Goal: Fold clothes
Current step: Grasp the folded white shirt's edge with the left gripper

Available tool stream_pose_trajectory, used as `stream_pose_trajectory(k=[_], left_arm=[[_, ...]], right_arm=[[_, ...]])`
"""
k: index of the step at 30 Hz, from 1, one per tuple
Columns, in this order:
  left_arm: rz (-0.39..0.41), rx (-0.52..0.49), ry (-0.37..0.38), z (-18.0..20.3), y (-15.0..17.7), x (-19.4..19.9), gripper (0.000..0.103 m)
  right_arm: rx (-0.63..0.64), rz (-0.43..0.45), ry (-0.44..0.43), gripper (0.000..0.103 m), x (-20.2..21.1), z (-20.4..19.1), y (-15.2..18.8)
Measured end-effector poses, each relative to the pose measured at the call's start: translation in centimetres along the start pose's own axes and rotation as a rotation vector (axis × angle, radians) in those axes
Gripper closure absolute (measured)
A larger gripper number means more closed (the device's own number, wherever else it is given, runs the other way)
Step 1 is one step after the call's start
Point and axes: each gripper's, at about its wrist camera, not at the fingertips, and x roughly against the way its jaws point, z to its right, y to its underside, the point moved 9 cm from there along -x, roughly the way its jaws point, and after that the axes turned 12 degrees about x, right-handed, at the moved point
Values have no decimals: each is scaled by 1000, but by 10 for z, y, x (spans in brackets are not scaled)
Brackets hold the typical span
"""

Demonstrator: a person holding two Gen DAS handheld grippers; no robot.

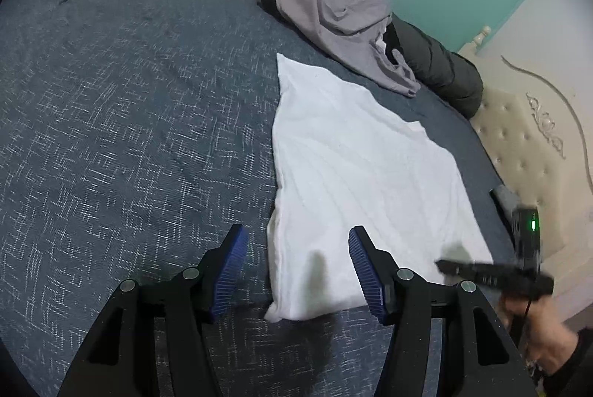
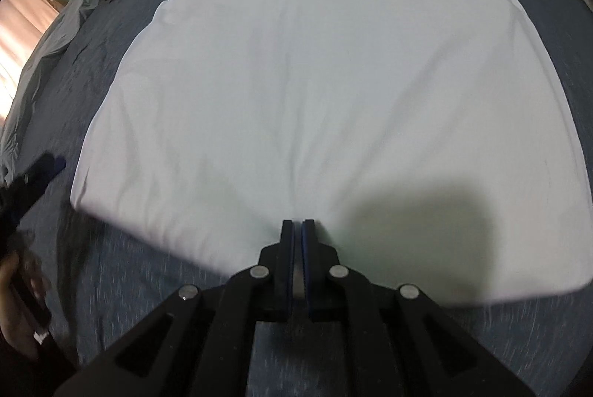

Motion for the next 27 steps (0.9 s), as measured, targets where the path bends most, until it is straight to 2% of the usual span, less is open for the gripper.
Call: stream_pose_trajectory(k=[5,9,11,16,21,23,27], left_arm=[[-12,13,5,1,3,-1,42],[-38,33,11,0,11,-3,39],[-56,62,23,-2,15,-4,36],[-101,120,-15,-16,26,-14,35],[-129,161,4,-14,36,-16,35],[-145,172,32,-10,40,-18,35],[-157,202,31,-13,46,-26,35]], right_arm=[[9,-22,-40,99,16,-12,22],[-23,41,-74,99,47,-4,30],[-55,73,-78,99,64,10,33],[-124,121,-71,99,90,53,50],[-186,155,-55,99,104,86,66],[-209,166,-59,99,110,99,71],[-243,189,-62,99,119,119,77]])
